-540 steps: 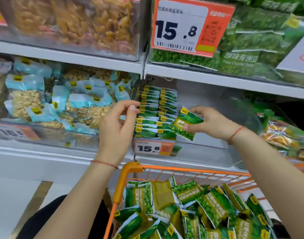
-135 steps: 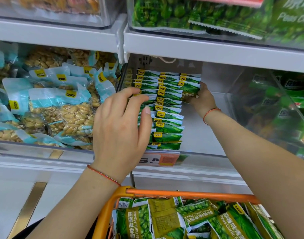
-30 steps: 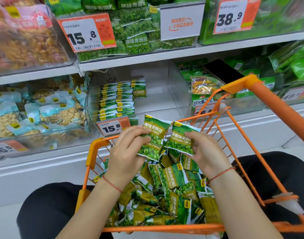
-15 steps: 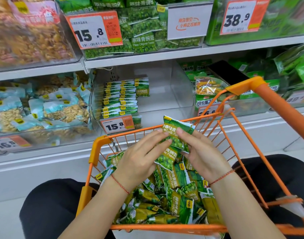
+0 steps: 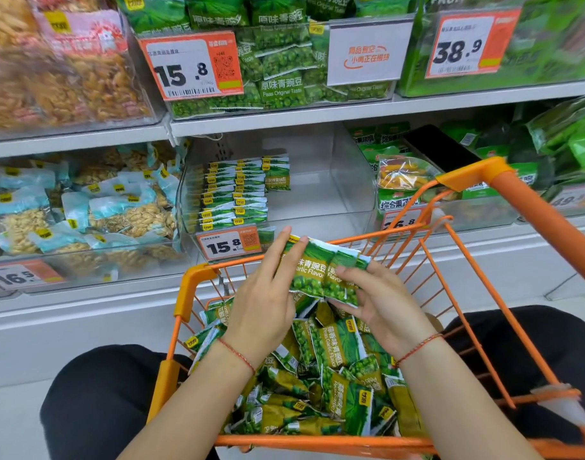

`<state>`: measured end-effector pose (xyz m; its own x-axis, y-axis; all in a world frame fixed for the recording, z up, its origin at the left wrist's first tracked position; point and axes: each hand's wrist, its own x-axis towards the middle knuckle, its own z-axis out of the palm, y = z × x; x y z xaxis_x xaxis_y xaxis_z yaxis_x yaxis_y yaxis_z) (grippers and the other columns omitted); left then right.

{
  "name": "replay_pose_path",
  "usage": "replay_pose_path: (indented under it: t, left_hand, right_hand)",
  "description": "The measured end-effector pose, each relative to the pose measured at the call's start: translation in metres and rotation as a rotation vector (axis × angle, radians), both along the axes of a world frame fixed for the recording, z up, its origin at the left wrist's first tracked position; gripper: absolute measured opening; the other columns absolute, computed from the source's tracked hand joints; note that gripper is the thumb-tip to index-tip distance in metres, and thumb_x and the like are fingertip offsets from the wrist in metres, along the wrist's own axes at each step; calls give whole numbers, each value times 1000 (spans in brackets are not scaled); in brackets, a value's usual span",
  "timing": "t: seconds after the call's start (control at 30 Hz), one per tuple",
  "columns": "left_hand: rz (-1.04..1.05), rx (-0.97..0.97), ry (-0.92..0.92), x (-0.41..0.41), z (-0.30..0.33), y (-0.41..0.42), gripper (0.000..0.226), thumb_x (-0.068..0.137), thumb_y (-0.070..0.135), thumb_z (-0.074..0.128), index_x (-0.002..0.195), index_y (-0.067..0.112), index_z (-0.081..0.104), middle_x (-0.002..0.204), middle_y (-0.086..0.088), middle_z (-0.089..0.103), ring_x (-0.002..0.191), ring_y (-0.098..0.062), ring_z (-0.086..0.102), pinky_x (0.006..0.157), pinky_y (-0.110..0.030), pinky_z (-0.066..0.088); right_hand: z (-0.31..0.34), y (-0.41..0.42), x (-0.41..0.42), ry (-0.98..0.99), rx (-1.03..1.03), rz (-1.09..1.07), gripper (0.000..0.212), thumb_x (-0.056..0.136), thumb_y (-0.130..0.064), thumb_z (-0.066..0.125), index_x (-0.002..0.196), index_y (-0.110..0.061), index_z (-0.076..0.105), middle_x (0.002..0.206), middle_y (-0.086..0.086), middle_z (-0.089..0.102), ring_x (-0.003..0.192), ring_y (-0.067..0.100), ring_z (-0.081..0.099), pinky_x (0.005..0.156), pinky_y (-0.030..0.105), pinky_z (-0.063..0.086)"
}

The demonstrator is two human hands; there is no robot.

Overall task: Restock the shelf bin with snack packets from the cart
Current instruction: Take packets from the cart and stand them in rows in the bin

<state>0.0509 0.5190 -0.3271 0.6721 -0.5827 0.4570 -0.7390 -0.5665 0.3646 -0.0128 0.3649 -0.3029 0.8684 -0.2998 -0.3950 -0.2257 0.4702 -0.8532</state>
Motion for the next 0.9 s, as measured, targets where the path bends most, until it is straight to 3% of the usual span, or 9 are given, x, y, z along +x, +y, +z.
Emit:
replay_pose_path:
  t: [0.13, 0.23, 0.33, 0.43, 0.53, 0.67, 0.73, 0.8, 0.9]
  left_hand:
    - [-116, 2, 185, 1, -7, 2, 78, 77, 10, 32, 150, 31, 18, 160, 12, -2, 80, -27, 60, 46, -27, 40]
    - [-244, -54, 425, -6, -6, 1, 82, 79, 37, 41, 149, 38, -3, 153, 26, -23, 129, -11, 41, 74, -21, 50]
    - [-226, -90, 474, -11, -5, -3, 83, 82, 69, 33, 147, 39, -9, 148, 29, -32, 135, 19, -10, 95, 7, 11]
    - [-133, -127, 569, -14, -3, -7, 63, 91, 68, 17, 145, 47, -9, 146, 30, -33, 135, 17, -12, 101, -6, 13]
    - [-106, -155, 711, -16, -2, -8, 56, 91, 59, 18, 142, 57, -4, 149, 29, -28, 132, 12, 2, 105, -20, 16]
    - [-160, -375, 925, -12, 2, -7, 53, 92, 53, 32, 139, 62, 8, 150, 36, -4, 136, 12, 1, 113, -26, 12]
    - [-132, -520, 1034, -4, -2, -8, 69, 86, 49, 47, 144, 51, 10, 145, 37, 4, 139, 6, 9, 116, -29, 16]
    - [-86, -591, 1168, 4, -8, -7, 89, 80, 57, 61, 151, 31, 14, 156, 13, 16, 140, -9, 27, 114, -37, 30]
    - [-107, -534, 1296, 8, -11, -3, 90, 75, 59, 65, 142, 5, 36, 140, -7, 49, 108, -14, 62, 87, -28, 53]
  right_hand:
    - [-2, 3, 0, 19, -131, 41, 38, 86, -11, 66, 121, -12, 50, 123, 6, 59, 104, 11, 61, 92, 42, 50]
    - [-3, 6, -1, 30, -209, 104, 16, 90, -8, 58, 104, -13, 52, 98, 6, 55, 90, 6, 59, 82, 33, 51]
    - [-5, 7, -1, 20, -194, 126, 9, 91, -5, 55, 96, -11, 51, 86, 1, 50, 85, 8, 57, 85, 35, 53]
    - [-4, 11, 0, 10, -173, 102, 40, 92, -8, 56, 131, -8, 46, 126, 6, 55, 106, 11, 59, 83, 31, 54]
    - [-3, 13, 0, -1, -205, 61, 62, 94, -9, 55, 148, -11, 25, 151, 7, 33, 117, 10, 49, 83, 28, 50]
    - [-3, 12, 0, -18, -198, 39, 68, 95, -8, 53, 150, -11, 15, 155, 7, 23, 109, 5, 42, 87, 31, 44]
    - [-1, 12, -1, -23, -191, 27, 63, 95, -7, 53, 149, -10, 20, 150, 5, 33, 106, 4, 44, 89, 32, 44]
    - [0, 13, -1, -36, -159, 36, 47, 95, -5, 52, 138, -11, 37, 127, -4, 51, 94, 2, 53, 89, 33, 47]
    - [1, 15, 0, -60, -140, 55, 37, 95, -4, 51, 128, -18, 42, 104, -11, 58, 91, 4, 58, 91, 36, 49]
